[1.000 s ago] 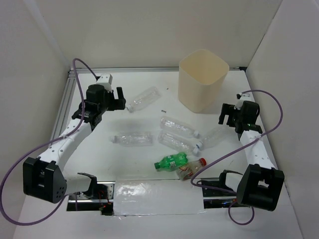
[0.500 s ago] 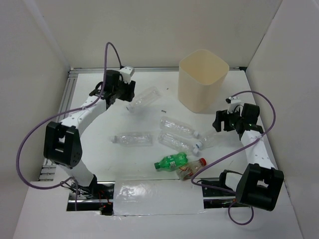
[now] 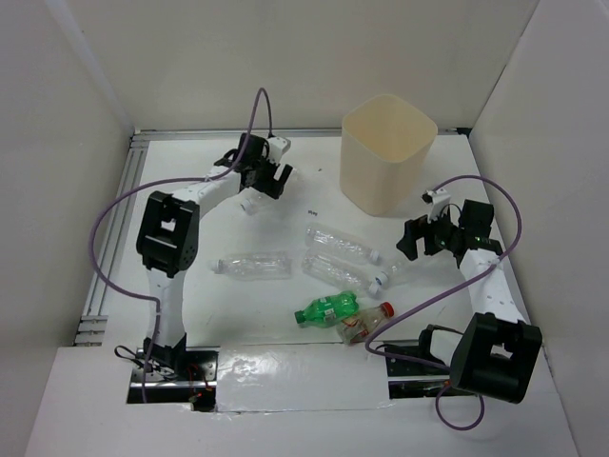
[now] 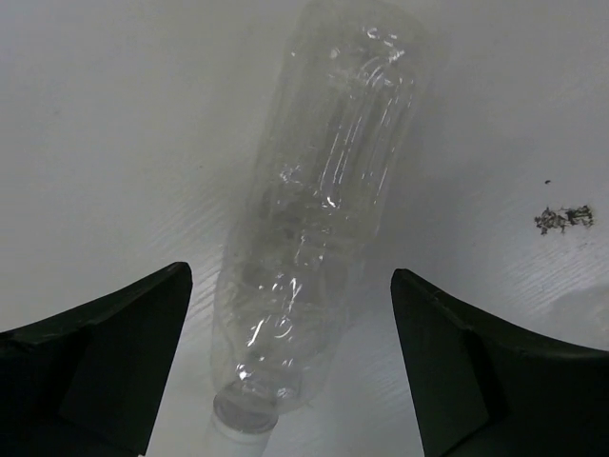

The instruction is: Put the plastic bottles in the bin

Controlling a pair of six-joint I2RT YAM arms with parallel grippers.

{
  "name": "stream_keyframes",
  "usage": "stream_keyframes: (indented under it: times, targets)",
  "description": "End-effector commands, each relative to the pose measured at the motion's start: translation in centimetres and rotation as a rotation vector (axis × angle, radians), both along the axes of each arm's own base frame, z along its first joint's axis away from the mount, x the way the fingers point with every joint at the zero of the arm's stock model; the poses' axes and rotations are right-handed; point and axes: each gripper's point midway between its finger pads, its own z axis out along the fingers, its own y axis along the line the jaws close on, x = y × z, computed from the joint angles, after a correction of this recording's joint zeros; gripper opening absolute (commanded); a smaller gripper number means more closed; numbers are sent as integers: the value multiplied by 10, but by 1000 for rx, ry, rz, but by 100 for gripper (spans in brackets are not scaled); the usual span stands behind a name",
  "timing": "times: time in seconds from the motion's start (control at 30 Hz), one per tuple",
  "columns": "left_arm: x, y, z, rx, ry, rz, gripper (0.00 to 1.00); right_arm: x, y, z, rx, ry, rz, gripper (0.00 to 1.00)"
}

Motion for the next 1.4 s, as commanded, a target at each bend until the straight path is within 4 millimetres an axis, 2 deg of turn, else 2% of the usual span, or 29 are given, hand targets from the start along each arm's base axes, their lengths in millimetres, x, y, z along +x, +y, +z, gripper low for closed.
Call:
stream_keyframes:
  times: [0.0,0.1,0.2,0.23,0.27,0.33,0.37,0.43,0.47,0.5,0.6,0.63,0.67,0.7,0.73,0.77,0.83,0.87,0.9,0.93,0.97,1.03,1.07,1.1,1.13,1.17,1.2,1.27,1.37]
  targets:
    - [4,-15,-21,21,37,-54,97,4,3,20,-16,-69,53,100]
    - [1,-20,-34,29,58,-65,91,4,2,24,-38,-93,68,100]
    - [-8,-13,-53,52,101,-43,71,4,6,31,-54,-140,112,100]
    - [-9,-13,-56,53,104,-43,54,2,8,28,-50,-139,127,100]
    - [-8,-13,-46,46,85,-43,46,1,12,33,-42,-165,157,92]
    - [-7,-17,-27,37,52,-32,33,-7,19,28,-43,-176,214,80]
    - [-7,-17,-16,24,35,-26,25,-8,22,32,-49,-204,239,63]
    - [1,-31,45,-20,-78,-32,25,-14,26,29,-59,-219,287,45]
    - [1,-35,66,-51,-102,-39,23,-16,26,26,-63,-217,294,39]
    - [-3,-56,114,-117,-177,-74,19,-15,23,27,-84,-221,281,33]
    - [-15,-90,183,-252,-275,-152,17,-12,14,24,-141,-225,253,33]
    - [-23,-108,213,-329,-310,-174,15,-11,13,24,-155,-235,263,36]
    - [-30,-117,238,-383,-350,-196,15,-13,13,20,-160,-232,270,41]
    - [-34,-125,256,-435,-384,-209,14,-13,13,20,-160,-232,270,43]
    - [-42,-143,286,-548,-445,-250,14,-13,14,21,-159,-240,280,43]
    - [-44,-146,308,-609,-490,-258,12,-13,14,21,-159,-240,280,44]
    - [-60,-164,341,-752,-532,-302,10,-14,16,18,-145,-227,287,44]
    - [-60,-165,370,-824,-612,-317,10,-16,17,15,-141,-218,287,44]
    - [-56,-171,371,-861,-611,-325,8,-18,17,14,-141,-218,287,44]
    - [-65,-181,395,-925,-629,-369,8,-18,16,15,-153,-223,280,44]
    - [-62,-183,405,-956,-657,-378,8,-20,16,10,-148,-212,281,45]
    - [-51,-208,390,-1004,-639,-388,8,-22,17,9,-148,-213,281,46]
    - [-49,-208,403,-1053,-705,-399,9,-23,17,9,-153,-223,280,46]
    - [-50,-216,405,-1089,-725,-411,13,-23,17,9,-153,-223,280,49]
    - [-36,-227,385,-1128,-707,-356,21,-24,18,8,-154,-226,280,52]
    - [-34,-221,400,-1177,-798,-345,24,-23,17,9,-158,-234,280,54]
    - [-33,-228,398,-1200,-817,-330,27,-23,19,13,-157,-248,285,56]
    - [-15,-235,397,-1231,-860,-254,30,-26,20,12,-150,-245,279,57]
    - [-11,-254,400,-1252,-902,-222,36,-28,20,15,-161,-279,273,57]
